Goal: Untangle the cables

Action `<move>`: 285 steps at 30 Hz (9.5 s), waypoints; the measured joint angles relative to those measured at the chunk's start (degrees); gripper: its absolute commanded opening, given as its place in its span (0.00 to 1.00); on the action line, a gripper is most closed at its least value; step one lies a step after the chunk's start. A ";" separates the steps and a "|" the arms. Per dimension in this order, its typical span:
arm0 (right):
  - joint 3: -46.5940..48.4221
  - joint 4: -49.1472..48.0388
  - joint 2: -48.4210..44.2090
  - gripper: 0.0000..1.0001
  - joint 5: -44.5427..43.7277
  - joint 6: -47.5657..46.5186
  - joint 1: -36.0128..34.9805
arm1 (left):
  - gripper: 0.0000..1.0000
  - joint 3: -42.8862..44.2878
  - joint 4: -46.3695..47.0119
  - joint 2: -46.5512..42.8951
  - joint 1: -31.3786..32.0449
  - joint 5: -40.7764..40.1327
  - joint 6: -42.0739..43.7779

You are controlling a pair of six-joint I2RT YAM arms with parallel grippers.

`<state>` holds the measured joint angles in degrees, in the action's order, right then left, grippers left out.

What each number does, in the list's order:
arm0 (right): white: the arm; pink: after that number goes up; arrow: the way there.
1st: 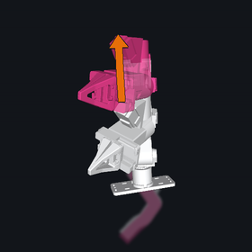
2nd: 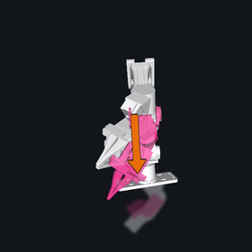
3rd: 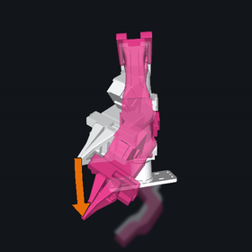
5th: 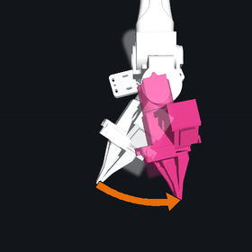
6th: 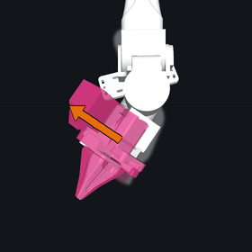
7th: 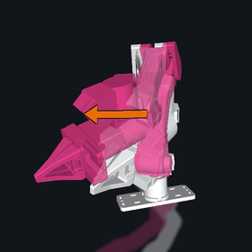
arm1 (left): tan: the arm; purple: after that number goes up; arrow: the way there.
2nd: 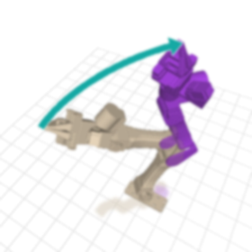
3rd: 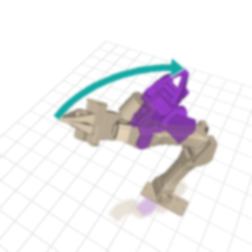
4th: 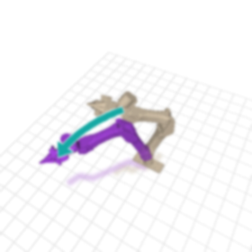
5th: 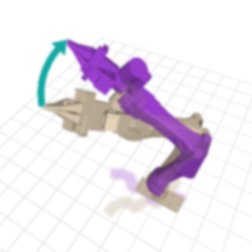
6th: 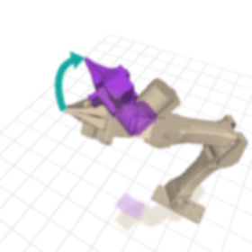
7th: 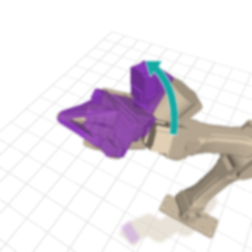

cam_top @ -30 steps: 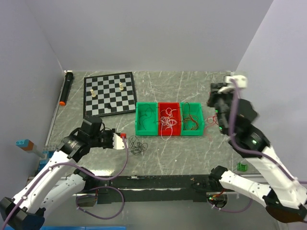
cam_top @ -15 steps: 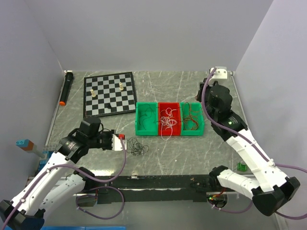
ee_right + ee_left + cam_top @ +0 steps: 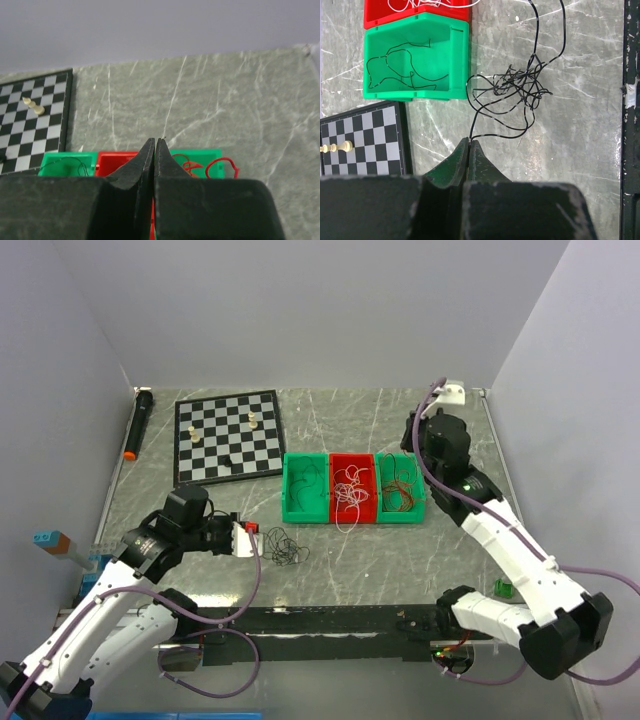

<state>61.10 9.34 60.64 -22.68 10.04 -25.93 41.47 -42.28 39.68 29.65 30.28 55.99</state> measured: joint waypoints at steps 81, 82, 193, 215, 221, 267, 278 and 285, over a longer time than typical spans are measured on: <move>-30.42 -38.99 1.03 0.38 58.71 35.56 -13.09 | 0.01 23.91 15.04 4.83 0.02 14.95 -18.51; -30.42 -39.36 1.22 0.31 58.71 35.74 -13.11 | 0.01 23.91 15.04 4.83 0.02 14.95 -18.51; 16.13 3.65 45.83 0.00 8.85 11.34 -19.56 | 0.01 20.55 37.68 -4.04 -0.09 -19.56 -24.35; 17.42 9.81 34.62 0.63 15.52 17.97 -14.78 | 0.01 12.37 36.48 0.00 -0.09 -19.61 -27.96; 9.90 9.20 18.45 0.66 15.69 19.17 -9.64 | 0.01 12.11 37.42 11.47 -0.09 -18.93 -30.23; -15.30 9.07 -13.53 0.68 14.71 24.02 2.71 | 0.31 23.67 30.60 61.37 10.60 -35.39 -23.78; -14.49 13.09 -15.50 0.71 14.34 23.96 4.48 | 0.97 33.86 19.43 58.12 7.67 -24.15 -32.22; -10.36 15.63 -15.41 0.85 14.64 23.17 6.01 | 0.97 47.21 8.07 51.10 6.08 -16.48 -37.44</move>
<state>50.74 24.97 45.23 -8.03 33.21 -19.92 88.68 -34.22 90.78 35.73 13.80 18.55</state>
